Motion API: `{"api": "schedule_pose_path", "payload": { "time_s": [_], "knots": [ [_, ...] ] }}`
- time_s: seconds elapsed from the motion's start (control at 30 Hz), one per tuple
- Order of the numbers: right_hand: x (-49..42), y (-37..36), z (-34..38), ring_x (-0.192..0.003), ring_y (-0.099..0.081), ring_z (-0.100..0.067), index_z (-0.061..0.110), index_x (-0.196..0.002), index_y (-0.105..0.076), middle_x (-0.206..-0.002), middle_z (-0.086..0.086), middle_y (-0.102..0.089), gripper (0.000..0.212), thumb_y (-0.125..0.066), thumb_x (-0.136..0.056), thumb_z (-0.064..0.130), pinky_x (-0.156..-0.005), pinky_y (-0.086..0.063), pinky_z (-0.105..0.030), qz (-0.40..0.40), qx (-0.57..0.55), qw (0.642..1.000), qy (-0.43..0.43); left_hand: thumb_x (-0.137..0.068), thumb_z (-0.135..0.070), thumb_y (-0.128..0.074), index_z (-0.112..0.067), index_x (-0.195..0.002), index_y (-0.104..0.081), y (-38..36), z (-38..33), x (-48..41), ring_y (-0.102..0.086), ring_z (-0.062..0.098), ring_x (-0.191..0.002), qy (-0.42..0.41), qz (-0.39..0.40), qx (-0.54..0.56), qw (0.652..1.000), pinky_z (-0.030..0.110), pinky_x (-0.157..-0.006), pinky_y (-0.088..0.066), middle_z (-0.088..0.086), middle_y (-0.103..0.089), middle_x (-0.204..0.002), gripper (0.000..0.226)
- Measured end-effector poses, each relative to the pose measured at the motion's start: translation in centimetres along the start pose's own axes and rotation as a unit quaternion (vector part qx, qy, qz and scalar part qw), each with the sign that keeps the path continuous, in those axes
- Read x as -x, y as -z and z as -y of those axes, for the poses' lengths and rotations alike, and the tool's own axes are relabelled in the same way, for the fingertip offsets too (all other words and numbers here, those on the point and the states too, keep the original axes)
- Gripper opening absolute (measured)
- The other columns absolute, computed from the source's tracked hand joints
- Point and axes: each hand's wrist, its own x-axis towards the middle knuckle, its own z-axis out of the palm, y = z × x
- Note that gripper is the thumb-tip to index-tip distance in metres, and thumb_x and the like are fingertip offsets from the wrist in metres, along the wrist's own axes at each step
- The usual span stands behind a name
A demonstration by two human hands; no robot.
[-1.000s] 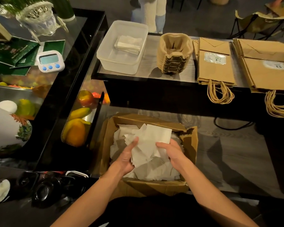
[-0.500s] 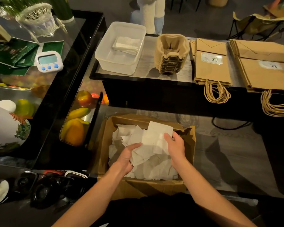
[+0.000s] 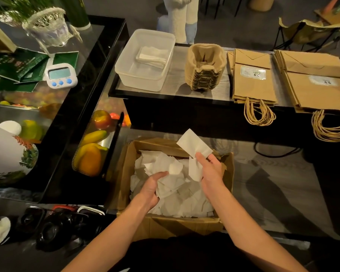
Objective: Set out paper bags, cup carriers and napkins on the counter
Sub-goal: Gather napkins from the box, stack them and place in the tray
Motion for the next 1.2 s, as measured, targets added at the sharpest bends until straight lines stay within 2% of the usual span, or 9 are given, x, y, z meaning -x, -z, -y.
{"api": "schedule_pose_path", "payload": {
  "time_s": [0.17,0.4,0.47,0.6,0.7,0.83,0.97,1.1,1.2],
  "knots": [
    [0.5,-1.5,0.4,-0.108,-0.067,-0.025,0.021,-0.131,-0.059,-0.122,-0.006,-0.069,0.035,-0.067,-0.097,0.021,-0.072,-0.060,-0.040,0.080,-0.098,0.989,-0.071,-0.091,-0.007,-0.067,-0.005,-0.104,-0.072,0.1,0.0,-0.2,-0.069,0.037,-0.097,0.001,0.004,-0.013,1.000,0.052,-0.103,-0.050,0.019,-0.076,-0.100,0.014],
    [-0.1,-3.4,-2.5,-0.102,-0.069,-0.024,0.025,-0.125,-0.063,-0.113,-0.004,-0.073,0.033,-0.072,-0.093,0.022,-0.078,-0.059,-0.039,0.011,0.002,0.999,-0.053,-0.098,-0.038,-0.062,-0.014,-0.121,-0.075,0.2,-0.3,-0.2,-0.067,0.036,-0.109,-0.001,0.080,0.066,0.995,0.056,-0.107,-0.042,0.019,-0.070,-0.125,0.036],
    [0.0,-3.6,-2.7,-0.103,-0.069,-0.023,0.026,-0.128,-0.061,-0.117,-0.004,-0.072,0.037,-0.072,-0.093,0.027,-0.076,-0.058,-0.037,0.013,0.026,0.998,-0.052,-0.094,-0.032,-0.067,-0.013,-0.122,-0.075,0.4,-0.3,-0.2,-0.067,0.037,-0.111,0.003,0.094,0.062,0.994,0.059,-0.110,-0.042,0.019,-0.071,-0.123,0.035],
    [0.1,-3.2,-2.2,-0.104,-0.064,-0.019,0.028,-0.125,-0.056,-0.112,0.004,-0.066,0.032,-0.068,-0.096,0.035,-0.089,-0.057,-0.044,0.028,0.046,0.997,-0.048,-0.087,-0.004,-0.072,-0.006,-0.120,-0.069,0.5,-0.3,0.1,-0.075,0.034,-0.092,0.018,0.056,0.003,0.998,0.048,-0.085,-0.061,0.019,-0.076,-0.106,0.033],
    [-0.3,-2.0,-0.9,-0.100,-0.063,-0.015,0.022,-0.126,-0.059,-0.111,0.005,-0.066,0.025,-0.062,-0.101,0.025,-0.072,-0.051,-0.027,0.052,0.091,0.994,0.017,-0.080,-0.003,-0.077,-0.005,-0.128,-0.065,1.0,-0.4,-0.5,-0.071,0.038,-0.104,0.018,0.032,0.007,0.999,0.052,-0.091,-0.059,0.021,-0.073,-0.116,0.050],
    [-0.9,0.0,1.2,-0.112,-0.067,-0.028,0.021,-0.122,-0.065,-0.114,-0.006,-0.073,0.026,-0.067,-0.097,0.015,-0.094,-0.056,-0.047,0.151,0.127,0.979,0.045,-0.078,-0.005,-0.080,-0.008,-0.134,-0.060,1.5,-0.8,-1.1,-0.064,0.043,-0.119,0.021,0.022,0.009,1.000,0.057,-0.098,-0.054,0.024,-0.069,-0.126,0.060],
    [-1.1,1.3,2.2,-0.111,-0.067,-0.025,0.015,-0.122,-0.066,-0.117,-0.009,-0.072,0.028,-0.067,-0.094,0.015,-0.097,-0.055,-0.043,0.270,0.179,0.946,0.008,-0.081,-0.004,-0.077,-0.009,-0.135,-0.060,1.4,-1.0,-1.4,-0.065,0.041,-0.119,0.012,0.037,0.018,0.999,0.055,-0.093,-0.058,0.023,-0.068,-0.128,0.057],
    [-1.6,1.1,1.1,-0.092,-0.065,-0.013,0.030,-0.097,-0.067,-0.099,0.004,-0.069,0.004,-0.069,-0.095,0.032,-0.083,-0.055,-0.034,0.252,0.457,0.847,0.102,-0.083,-0.008,-0.075,-0.004,-0.137,-0.060,1.1,-1.3,-1.3,-0.062,0.044,-0.122,0.009,0.050,0.009,0.999,0.051,-0.087,-0.060,0.025,-0.067,-0.129,0.056],
    [-1.8,1.3,0.8,-0.098,-0.061,-0.007,0.037,-0.100,-0.065,-0.105,0.014,-0.065,0.013,-0.072,-0.092,0.029,-0.085,-0.055,-0.031,0.261,0.495,0.817,0.139,-0.083,-0.011,-0.079,-0.006,-0.137,-0.059,1.2,-1.4,-1.1,-0.063,0.044,-0.121,0.018,0.042,-0.004,0.999,0.050,-0.084,-0.062,0.026,-0.066,-0.130,0.058]
  ]
}}
